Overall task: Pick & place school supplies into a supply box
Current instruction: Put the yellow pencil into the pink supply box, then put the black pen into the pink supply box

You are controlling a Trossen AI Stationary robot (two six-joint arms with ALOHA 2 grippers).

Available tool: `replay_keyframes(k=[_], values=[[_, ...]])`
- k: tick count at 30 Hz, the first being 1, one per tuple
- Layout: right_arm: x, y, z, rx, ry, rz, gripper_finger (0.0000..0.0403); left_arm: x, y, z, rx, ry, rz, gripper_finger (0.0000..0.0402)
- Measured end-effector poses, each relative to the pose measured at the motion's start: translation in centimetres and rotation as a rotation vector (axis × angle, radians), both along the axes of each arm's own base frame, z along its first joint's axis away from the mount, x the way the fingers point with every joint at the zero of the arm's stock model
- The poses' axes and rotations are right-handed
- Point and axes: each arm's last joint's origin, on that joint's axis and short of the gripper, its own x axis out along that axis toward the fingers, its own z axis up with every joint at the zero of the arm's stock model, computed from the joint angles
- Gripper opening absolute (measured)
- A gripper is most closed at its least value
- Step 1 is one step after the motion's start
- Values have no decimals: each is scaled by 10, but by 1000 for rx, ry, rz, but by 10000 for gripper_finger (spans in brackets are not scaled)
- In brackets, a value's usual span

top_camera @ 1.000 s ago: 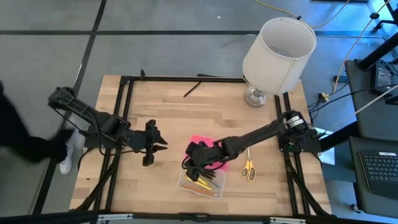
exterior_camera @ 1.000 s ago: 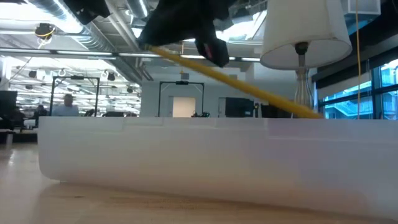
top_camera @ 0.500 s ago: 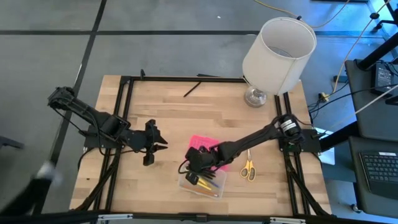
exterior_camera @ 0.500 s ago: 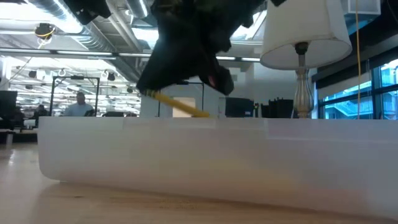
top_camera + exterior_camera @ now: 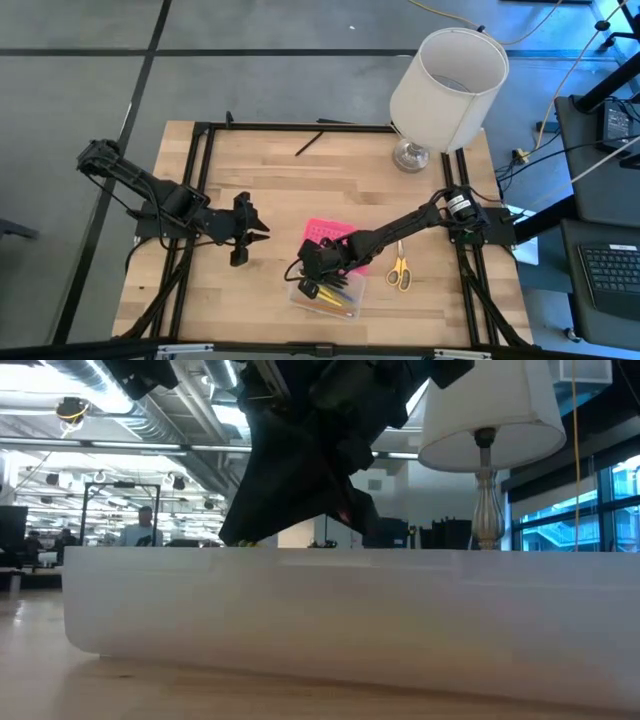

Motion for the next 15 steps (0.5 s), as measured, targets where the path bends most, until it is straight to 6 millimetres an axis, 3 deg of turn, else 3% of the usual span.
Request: replay_keyframes(k=[9, 15], values=[[0, 1, 0, 36, 13, 33, 81, 1, 0, 1, -6, -12, -1, 75], [-1, -1, 2, 52, 25, 45, 97, 1, 0, 1, -7, -13, -1, 75]])
